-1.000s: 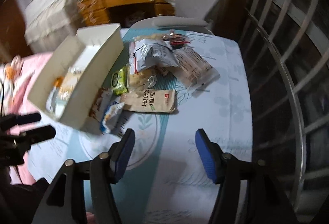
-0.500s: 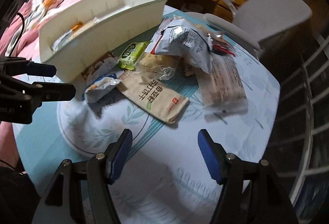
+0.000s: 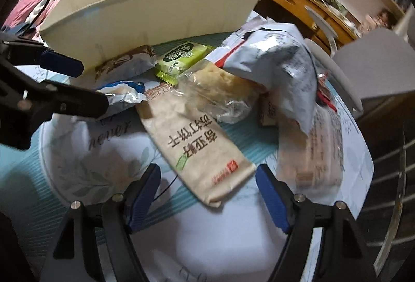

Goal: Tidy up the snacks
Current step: 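Move both grippers to the snack pile beside the tray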

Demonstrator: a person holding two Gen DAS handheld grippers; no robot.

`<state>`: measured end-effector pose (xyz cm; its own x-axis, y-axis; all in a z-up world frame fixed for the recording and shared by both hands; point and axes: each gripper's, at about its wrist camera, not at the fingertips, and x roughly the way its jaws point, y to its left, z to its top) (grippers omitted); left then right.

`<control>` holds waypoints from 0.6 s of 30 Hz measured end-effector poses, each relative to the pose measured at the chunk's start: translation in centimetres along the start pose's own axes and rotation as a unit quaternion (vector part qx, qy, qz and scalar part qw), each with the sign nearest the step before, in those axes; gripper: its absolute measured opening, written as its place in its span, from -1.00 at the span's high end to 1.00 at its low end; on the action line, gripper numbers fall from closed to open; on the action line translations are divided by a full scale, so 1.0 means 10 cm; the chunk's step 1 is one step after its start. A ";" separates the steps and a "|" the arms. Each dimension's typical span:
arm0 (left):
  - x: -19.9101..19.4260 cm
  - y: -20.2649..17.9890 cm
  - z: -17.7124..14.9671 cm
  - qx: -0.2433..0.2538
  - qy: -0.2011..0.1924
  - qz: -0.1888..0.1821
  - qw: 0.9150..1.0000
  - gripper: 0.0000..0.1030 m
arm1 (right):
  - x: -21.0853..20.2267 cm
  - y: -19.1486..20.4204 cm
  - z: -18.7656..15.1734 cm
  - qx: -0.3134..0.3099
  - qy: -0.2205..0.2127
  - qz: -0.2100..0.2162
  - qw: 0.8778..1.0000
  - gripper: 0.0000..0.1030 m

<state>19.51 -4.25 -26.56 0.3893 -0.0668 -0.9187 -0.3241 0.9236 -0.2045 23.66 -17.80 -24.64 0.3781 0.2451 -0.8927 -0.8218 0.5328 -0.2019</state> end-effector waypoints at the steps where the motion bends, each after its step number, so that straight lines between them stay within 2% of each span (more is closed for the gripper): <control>1: 0.03 -0.01 0.00 0.000 0.002 0.001 1.000 -0.48 | 0.02 0.00 0.01 -0.002 -0.002 0.002 1.000 -0.48; 10: 0.21 -0.10 0.01 -0.006 0.005 0.019 1.000 -0.39 | 0.16 -0.10 0.09 0.009 -0.035 0.049 0.998 -0.48; 14: 0.28 -0.13 0.05 -0.009 0.001 0.024 1.000 -0.12 | 0.21 -0.18 0.12 0.023 -0.042 0.065 0.997 -0.48; 18: 0.30 -0.10 0.07 -0.012 -0.003 0.024 1.000 0.02 | 0.22 -0.18 0.11 0.031 -0.041 0.076 0.996 -0.41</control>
<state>21.62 -5.10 -28.88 0.3784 -0.0199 -0.9254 -0.3635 0.9163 -0.1683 26.46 -17.32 -25.76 0.2876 0.3898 -0.8748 -0.8448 0.5335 -0.0401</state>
